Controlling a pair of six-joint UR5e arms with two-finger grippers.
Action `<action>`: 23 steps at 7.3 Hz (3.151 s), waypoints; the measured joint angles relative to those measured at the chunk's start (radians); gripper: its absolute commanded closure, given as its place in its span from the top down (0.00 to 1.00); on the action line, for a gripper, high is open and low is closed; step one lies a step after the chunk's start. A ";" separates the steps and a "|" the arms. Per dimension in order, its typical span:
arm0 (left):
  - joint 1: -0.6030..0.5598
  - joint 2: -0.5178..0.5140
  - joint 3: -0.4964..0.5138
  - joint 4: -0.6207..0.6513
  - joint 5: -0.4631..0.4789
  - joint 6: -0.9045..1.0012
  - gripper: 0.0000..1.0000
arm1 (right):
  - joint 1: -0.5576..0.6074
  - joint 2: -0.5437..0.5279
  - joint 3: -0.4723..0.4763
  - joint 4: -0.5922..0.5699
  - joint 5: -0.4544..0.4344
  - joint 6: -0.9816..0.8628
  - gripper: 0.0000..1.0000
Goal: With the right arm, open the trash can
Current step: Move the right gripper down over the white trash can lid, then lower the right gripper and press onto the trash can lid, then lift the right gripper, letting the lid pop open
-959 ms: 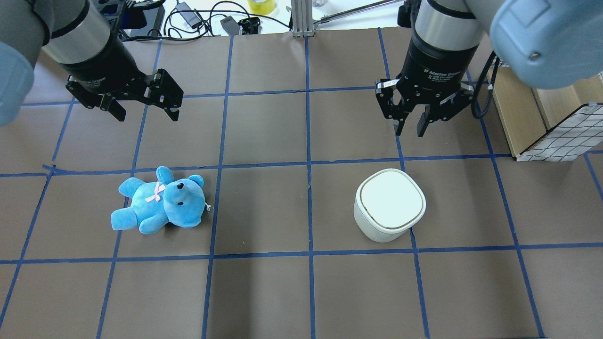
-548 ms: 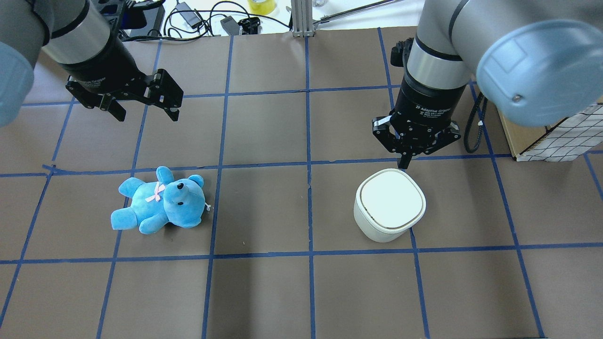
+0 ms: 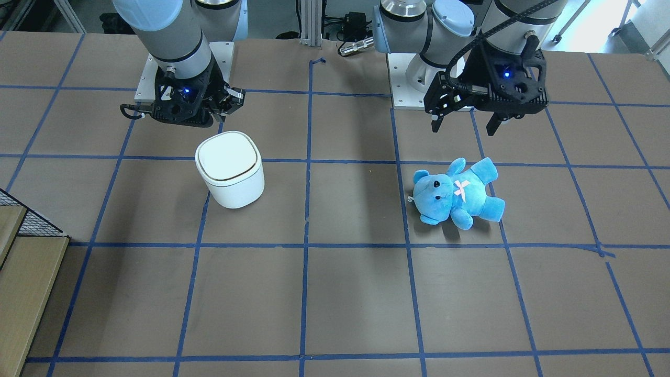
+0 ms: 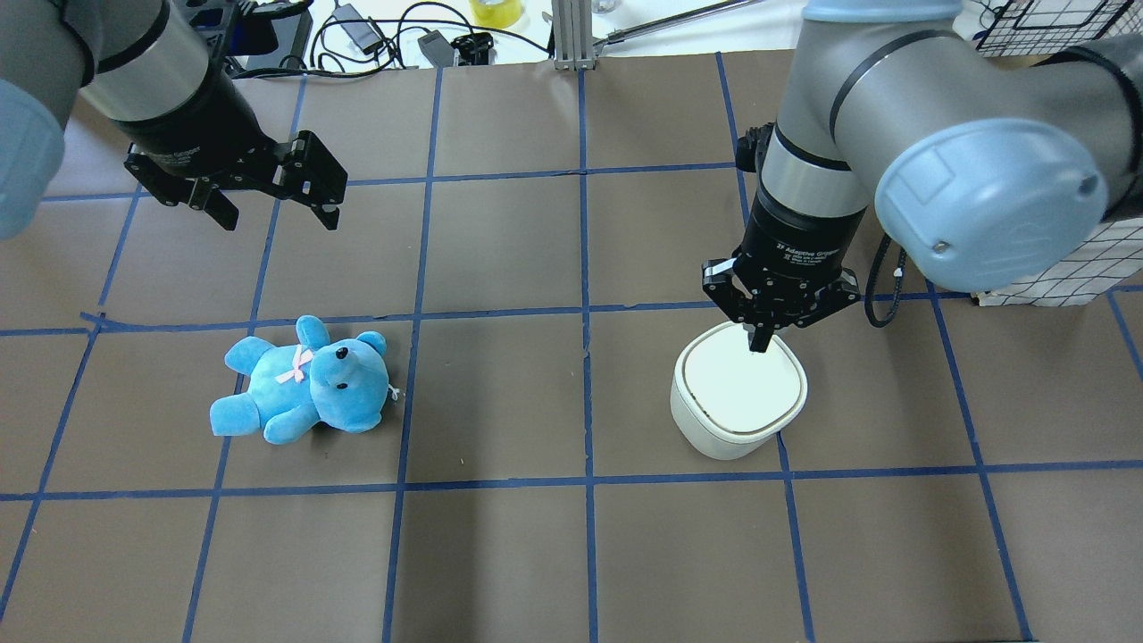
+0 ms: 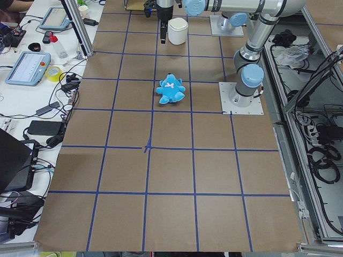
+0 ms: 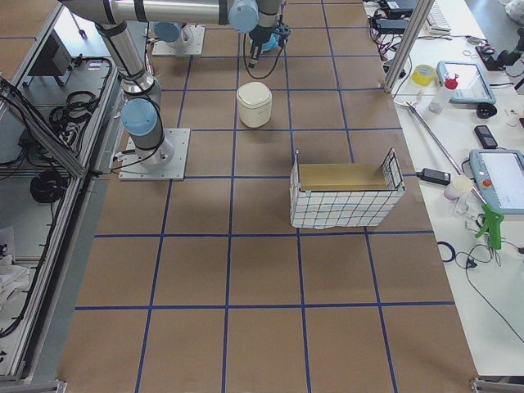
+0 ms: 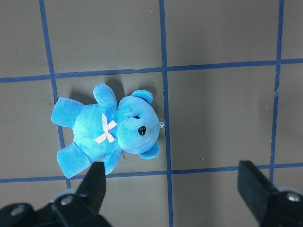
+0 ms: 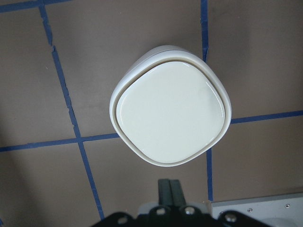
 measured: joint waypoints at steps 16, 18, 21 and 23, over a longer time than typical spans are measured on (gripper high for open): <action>0.000 0.000 0.000 0.000 0.000 0.001 1.00 | -0.008 0.005 0.233 -0.295 -0.098 0.169 0.00; 0.000 0.000 0.000 0.000 0.000 0.001 1.00 | -0.007 0.008 0.238 -0.315 -0.098 0.175 0.00; 0.000 0.000 0.000 -0.001 0.000 0.001 1.00 | -0.008 0.016 0.290 -0.379 -0.096 0.183 0.00; 0.000 0.000 0.000 0.000 0.000 0.001 1.00 | -0.009 0.012 0.270 -0.371 -0.107 0.187 0.00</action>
